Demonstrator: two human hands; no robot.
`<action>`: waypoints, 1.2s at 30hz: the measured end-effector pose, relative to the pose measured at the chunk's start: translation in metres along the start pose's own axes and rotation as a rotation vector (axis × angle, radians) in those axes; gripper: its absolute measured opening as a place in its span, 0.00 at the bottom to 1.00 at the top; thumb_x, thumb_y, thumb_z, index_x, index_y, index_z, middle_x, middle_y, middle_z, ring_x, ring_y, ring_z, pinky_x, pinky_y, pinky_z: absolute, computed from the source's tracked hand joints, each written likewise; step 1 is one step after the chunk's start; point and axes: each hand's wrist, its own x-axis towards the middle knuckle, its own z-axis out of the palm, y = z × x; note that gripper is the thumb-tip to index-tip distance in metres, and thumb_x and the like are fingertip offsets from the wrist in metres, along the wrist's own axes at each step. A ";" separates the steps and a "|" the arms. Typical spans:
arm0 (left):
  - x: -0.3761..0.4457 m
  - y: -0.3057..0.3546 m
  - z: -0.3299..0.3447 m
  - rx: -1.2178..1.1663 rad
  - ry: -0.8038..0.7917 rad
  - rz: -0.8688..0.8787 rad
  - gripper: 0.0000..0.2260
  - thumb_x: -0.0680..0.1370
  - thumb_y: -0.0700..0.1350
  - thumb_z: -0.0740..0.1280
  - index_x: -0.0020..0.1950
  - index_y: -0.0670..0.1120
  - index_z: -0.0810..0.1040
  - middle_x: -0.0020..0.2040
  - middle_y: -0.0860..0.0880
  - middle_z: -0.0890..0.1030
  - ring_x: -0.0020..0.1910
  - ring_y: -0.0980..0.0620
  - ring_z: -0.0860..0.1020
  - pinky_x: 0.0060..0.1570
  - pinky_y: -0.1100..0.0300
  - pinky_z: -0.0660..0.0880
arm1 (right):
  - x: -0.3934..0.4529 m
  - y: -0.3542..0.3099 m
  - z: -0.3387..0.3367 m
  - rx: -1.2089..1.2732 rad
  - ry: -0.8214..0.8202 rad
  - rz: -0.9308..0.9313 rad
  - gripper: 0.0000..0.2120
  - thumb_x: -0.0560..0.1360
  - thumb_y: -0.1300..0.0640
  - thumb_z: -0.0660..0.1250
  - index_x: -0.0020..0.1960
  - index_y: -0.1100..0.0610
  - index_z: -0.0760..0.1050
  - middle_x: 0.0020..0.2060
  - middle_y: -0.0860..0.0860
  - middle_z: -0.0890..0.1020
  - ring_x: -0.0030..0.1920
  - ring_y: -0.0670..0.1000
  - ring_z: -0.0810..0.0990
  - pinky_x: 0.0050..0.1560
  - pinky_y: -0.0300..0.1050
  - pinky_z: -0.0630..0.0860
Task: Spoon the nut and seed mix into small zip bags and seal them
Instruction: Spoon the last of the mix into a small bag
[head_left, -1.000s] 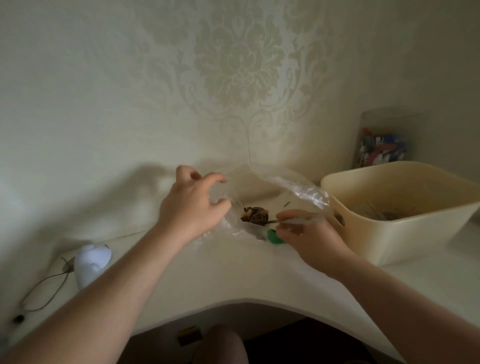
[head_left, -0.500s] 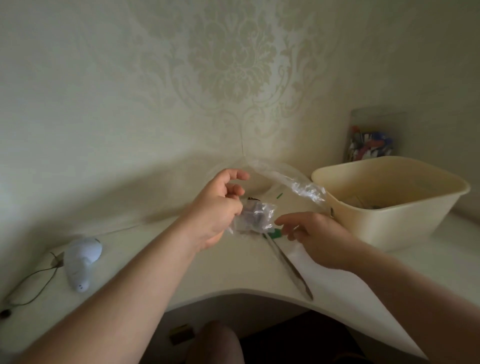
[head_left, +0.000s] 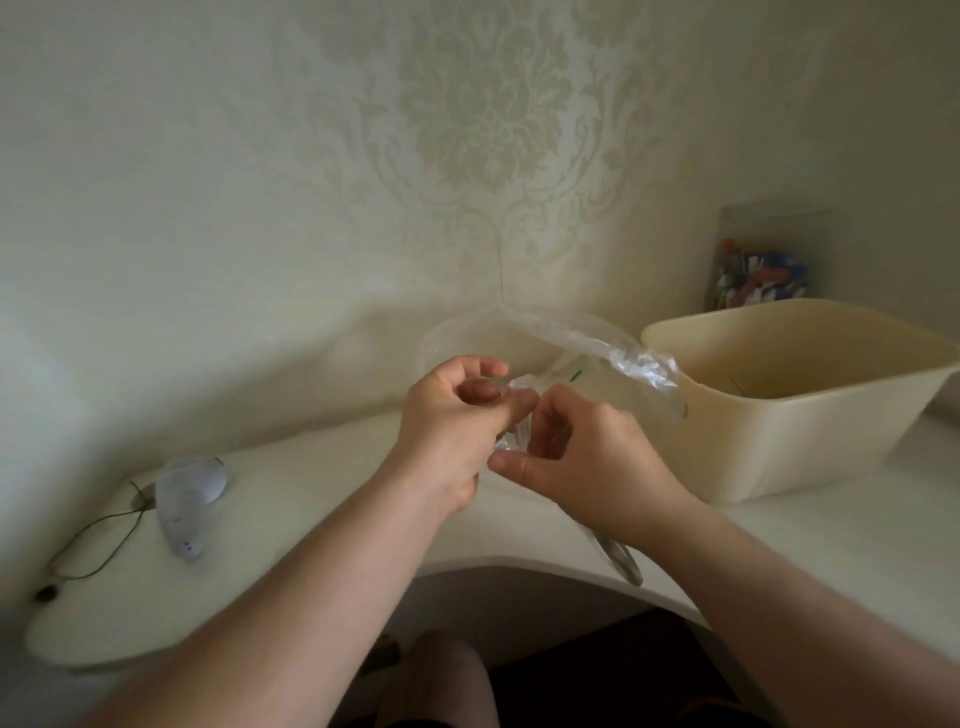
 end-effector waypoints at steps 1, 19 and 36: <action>-0.002 0.001 0.002 -0.039 -0.026 -0.025 0.15 0.72 0.30 0.78 0.51 0.46 0.81 0.37 0.52 0.73 0.30 0.55 0.76 0.34 0.62 0.76 | 0.001 0.001 0.001 -0.015 0.022 -0.006 0.19 0.68 0.38 0.79 0.41 0.49 0.75 0.34 0.46 0.81 0.36 0.46 0.79 0.35 0.38 0.74; 0.002 0.031 -0.025 0.836 -0.267 0.311 0.15 0.71 0.43 0.79 0.50 0.62 0.82 0.47 0.57 0.81 0.37 0.57 0.81 0.42 0.56 0.79 | 0.012 0.006 -0.026 0.285 -0.090 0.193 0.06 0.76 0.61 0.74 0.40 0.55 0.82 0.35 0.55 0.85 0.38 0.57 0.84 0.49 0.61 0.84; 0.011 -0.005 -0.032 0.717 -0.360 0.448 0.29 0.68 0.59 0.81 0.68 0.61 0.77 0.53 0.60 0.81 0.53 0.59 0.80 0.56 0.59 0.78 | 0.021 -0.003 -0.017 0.565 -0.037 0.301 0.11 0.82 0.56 0.66 0.47 0.62 0.79 0.40 0.56 0.83 0.43 0.61 0.83 0.55 0.63 0.82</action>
